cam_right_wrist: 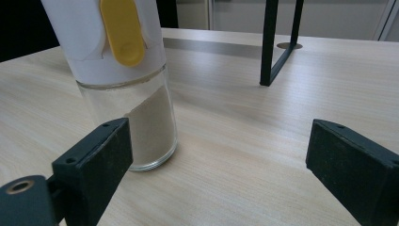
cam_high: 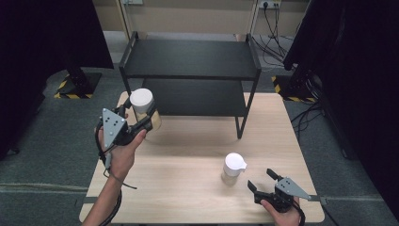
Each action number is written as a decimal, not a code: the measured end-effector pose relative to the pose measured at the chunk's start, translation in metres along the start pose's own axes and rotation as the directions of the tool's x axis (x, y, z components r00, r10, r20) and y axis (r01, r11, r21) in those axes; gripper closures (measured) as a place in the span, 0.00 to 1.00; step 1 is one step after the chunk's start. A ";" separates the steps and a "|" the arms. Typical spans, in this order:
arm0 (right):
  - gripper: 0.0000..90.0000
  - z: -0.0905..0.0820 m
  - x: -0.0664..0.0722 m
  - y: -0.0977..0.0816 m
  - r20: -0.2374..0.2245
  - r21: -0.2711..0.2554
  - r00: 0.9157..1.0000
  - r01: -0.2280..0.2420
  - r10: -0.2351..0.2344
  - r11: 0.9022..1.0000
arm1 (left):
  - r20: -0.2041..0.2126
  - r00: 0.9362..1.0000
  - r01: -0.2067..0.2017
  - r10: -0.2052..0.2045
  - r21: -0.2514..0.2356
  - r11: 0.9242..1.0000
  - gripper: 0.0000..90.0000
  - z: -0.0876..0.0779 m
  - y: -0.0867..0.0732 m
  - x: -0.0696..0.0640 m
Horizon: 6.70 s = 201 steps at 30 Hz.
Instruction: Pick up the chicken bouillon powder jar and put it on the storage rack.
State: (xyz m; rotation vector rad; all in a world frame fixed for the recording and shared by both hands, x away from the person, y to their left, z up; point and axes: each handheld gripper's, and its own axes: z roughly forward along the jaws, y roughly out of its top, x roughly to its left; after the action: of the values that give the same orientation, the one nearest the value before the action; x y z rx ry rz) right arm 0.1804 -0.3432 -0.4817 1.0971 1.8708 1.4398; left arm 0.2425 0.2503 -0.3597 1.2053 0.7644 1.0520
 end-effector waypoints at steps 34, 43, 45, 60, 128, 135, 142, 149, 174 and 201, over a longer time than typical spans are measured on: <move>0.09 0.000 -0.001 0.000 -0.002 -0.001 1.000 -0.011 0.011 1.000 | -0.054 0.998 0.026 -0.028 -0.042 0.999 0.37 0.035 0.056 0.017; 0.09 0.000 -0.002 -0.001 -0.003 -0.004 1.000 -0.014 0.014 1.000 | -0.066 0.997 0.027 -0.029 -0.044 0.999 0.37 0.046 0.071 0.020; 0.09 0.000 -0.002 -0.001 -0.003 -0.004 1.000 -0.016 0.016 1.000 | -0.068 0.997 0.025 -0.028 -0.045 0.999 0.37 0.047 0.073 0.020; 0.09 0.000 -0.001 0.000 -0.003 -0.002 1.000 -0.013 0.013 1.000 | -0.085 0.996 0.020 -0.023 -0.043 0.999 0.37 0.066 0.099 0.026; 0.09 0.001 -0.004 0.000 -0.014 -0.002 1.000 -0.008 0.008 1.000 | -0.161 0.987 0.010 0.004 0.087 0.996 0.37 0.136 0.110 0.041; 0.09 0.001 -0.004 0.000 -0.014 -0.003 1.000 -0.008 0.007 1.000 | -0.185 0.983 0.029 -0.018 0.060 0.998 0.20 0.135 0.109 0.038; 0.08 0.001 -0.004 0.000 -0.018 0.000 1.000 -0.005 0.005 1.000 | -0.179 0.984 0.019 -0.013 0.032 0.999 0.10 0.124 0.109 0.036; 0.08 0.001 -0.004 0.000 -0.017 -0.001 1.000 -0.003 0.003 1.000 | -0.146 0.989 -0.003 0.006 0.020 1.000 0.11 0.100 0.103 0.031; 0.08 0.001 -0.002 0.000 -0.011 0.000 1.000 0.000 0.000 1.000 | -0.055 0.998 0.019 -0.019 0.001 1.000 0.11 0.036 0.042 0.024; 0.08 0.000 -0.003 -0.001 -0.011 -0.008 1.000 0.000 0.000 1.000 | 0.006 0.997 0.076 -0.077 0.122 0.990 0.11 -0.034 -0.063 0.013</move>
State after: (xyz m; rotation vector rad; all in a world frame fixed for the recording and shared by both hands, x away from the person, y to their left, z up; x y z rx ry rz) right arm 0.1818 -0.3453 -0.4831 1.0873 1.8712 1.4553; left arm 0.2303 0.2731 -0.4283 1.2741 0.8700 0.9462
